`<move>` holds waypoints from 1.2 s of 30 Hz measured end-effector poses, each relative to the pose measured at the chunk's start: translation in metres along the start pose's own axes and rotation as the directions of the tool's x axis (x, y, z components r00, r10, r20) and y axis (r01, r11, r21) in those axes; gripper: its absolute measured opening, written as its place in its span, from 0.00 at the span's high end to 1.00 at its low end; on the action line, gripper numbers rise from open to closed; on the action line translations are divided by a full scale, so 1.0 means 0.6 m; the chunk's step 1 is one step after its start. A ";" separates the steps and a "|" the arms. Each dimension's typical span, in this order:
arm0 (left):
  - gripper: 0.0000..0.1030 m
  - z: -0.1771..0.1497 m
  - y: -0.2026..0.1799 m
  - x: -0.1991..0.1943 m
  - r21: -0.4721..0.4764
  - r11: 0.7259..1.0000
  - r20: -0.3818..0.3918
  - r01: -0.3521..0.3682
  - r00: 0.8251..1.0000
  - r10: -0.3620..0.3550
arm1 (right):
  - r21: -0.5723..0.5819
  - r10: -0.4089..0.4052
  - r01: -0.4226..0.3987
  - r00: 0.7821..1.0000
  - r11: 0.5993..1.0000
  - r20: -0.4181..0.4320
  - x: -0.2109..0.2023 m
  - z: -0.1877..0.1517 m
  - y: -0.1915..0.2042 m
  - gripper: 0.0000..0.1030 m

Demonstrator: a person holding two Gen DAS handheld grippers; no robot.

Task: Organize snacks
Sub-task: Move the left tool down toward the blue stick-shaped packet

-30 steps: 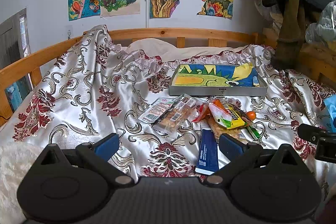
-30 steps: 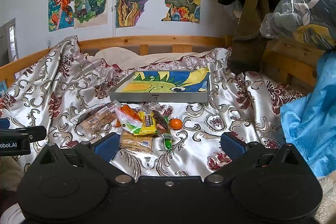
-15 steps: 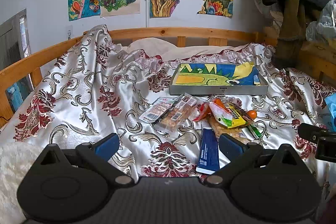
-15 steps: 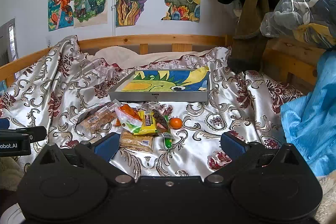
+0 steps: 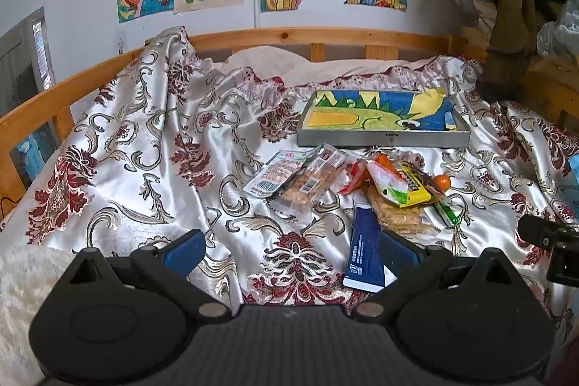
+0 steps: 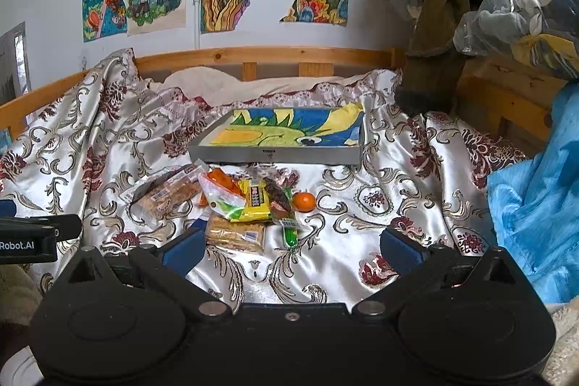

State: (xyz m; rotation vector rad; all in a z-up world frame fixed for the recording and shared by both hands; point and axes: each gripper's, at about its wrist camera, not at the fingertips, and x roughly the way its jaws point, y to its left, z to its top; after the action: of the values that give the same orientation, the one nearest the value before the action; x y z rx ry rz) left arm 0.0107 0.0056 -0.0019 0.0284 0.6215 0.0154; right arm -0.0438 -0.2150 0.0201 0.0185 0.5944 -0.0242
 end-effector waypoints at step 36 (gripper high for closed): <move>0.00 0.080 -0.042 0.110 0.076 0.997 -0.236 0.004 0.972 0.014 | -0.132 0.046 -0.056 0.996 0.990 -0.082 0.088 0.088 -0.014 0.01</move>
State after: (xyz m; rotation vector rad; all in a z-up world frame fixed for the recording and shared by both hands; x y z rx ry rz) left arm 0.0924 -0.0191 -0.0019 0.1031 0.8603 -0.0005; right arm 0.0290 -0.2255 0.0342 -0.0960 0.6730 0.0667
